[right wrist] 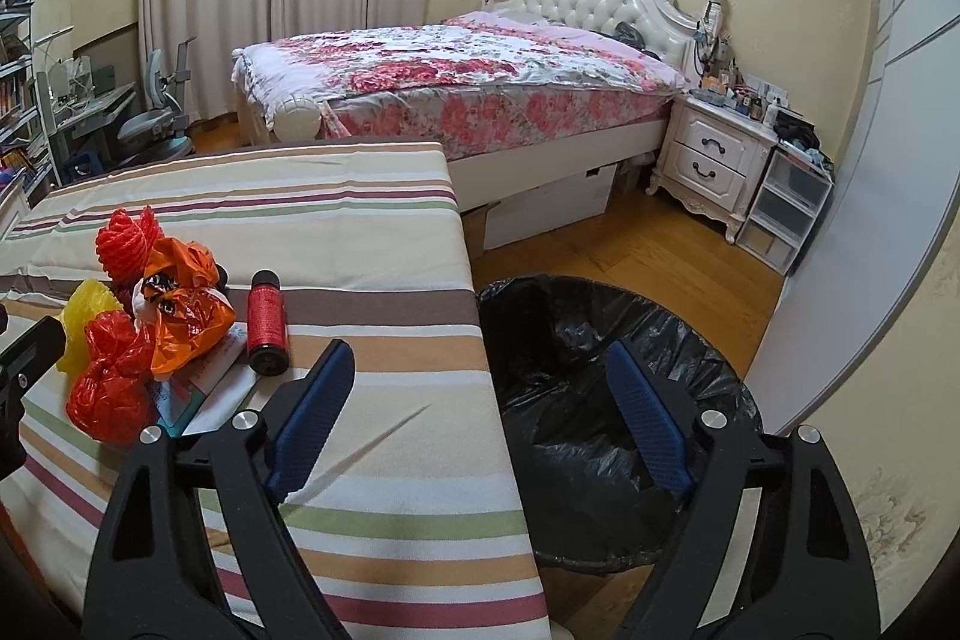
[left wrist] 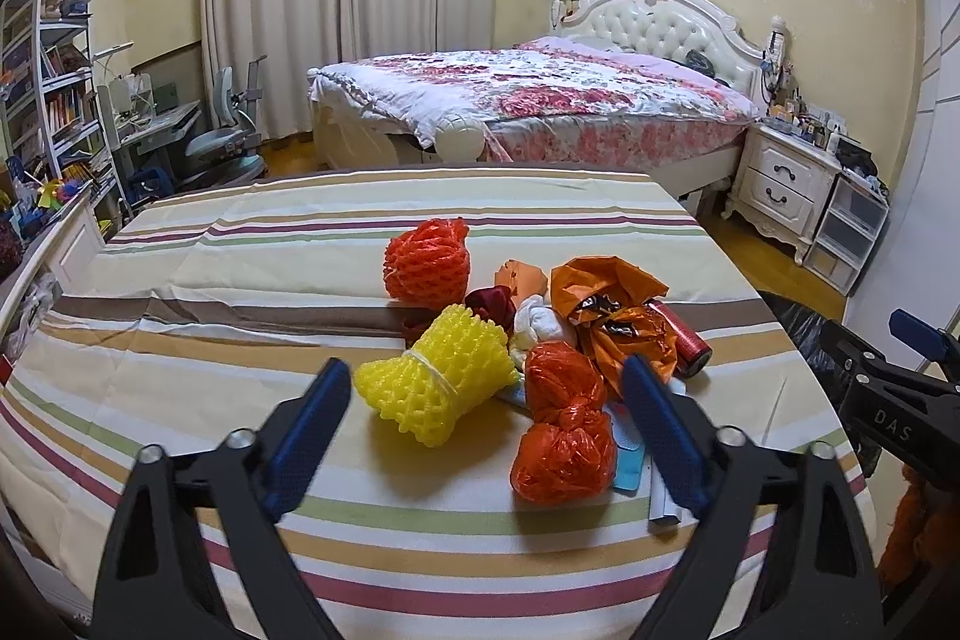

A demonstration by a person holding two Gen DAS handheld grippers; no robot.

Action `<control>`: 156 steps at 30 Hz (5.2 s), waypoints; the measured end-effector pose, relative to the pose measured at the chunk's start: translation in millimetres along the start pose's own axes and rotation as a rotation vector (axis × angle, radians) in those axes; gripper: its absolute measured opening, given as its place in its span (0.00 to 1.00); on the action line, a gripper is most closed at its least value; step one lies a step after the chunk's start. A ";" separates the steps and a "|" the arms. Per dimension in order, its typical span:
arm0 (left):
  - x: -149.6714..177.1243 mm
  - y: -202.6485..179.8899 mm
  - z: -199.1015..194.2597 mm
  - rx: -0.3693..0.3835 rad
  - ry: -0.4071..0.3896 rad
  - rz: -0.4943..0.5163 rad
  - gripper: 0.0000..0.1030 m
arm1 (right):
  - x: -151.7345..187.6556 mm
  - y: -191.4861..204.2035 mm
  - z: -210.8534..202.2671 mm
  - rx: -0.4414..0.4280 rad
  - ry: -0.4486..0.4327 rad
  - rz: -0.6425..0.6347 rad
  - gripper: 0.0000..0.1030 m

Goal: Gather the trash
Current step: 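Move both tools toward the pile of trash on the bed, then close the left tool on the yellow foam fruit net, then lift the yellow foam net with the left tool while the right tool grasps the red plastic bag, then carry both items over the bin while the right tool releases the red bag inside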

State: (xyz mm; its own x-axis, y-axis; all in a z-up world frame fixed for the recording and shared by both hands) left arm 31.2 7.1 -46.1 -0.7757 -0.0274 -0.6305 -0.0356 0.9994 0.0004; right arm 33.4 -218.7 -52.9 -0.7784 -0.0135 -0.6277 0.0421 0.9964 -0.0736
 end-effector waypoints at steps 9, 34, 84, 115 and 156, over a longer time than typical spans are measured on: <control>6.1 14.8 -2.2 -0.006 0.027 -0.017 0.64 | -2.3 15.6 -2.6 -0.044 0.012 -0.013 0.66; -4.5 26.1 18.6 -0.029 0.075 0.061 0.40 | -4.5 38.3 -9.8 -0.099 0.043 -0.057 0.67; 13.5 87.1 -9.9 -0.114 0.021 -0.032 0.46 | -1.6 111.5 -34.1 -0.183 0.028 -0.199 0.67; 28.1 116.5 -33.0 -0.088 -0.017 -0.155 0.46 | 8.0 157.5 -53.8 -0.257 0.006 -0.305 0.35; -60.5 -142.8 28.1 0.241 -0.018 0.280 0.46 | -22.0 -81.5 27.7 0.082 0.061 0.235 0.35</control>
State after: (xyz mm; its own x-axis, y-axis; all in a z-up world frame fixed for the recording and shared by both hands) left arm 101.0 -133.4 -29.9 -0.7230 0.2457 -0.6457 0.3275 0.9448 -0.0071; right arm 64.5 -301.8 -54.6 -0.7775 0.2256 -0.5871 0.2752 0.9614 0.0050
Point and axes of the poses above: each gripper's, at about its wrist camera, not at the fingertips, and z roughly the way its jaws point, y to its left, x to its underside, the point moved 4 cm from there along z, roughly the way its jaws point, and after that the axes turned 15 degrees about y, right-handed, at the moved point
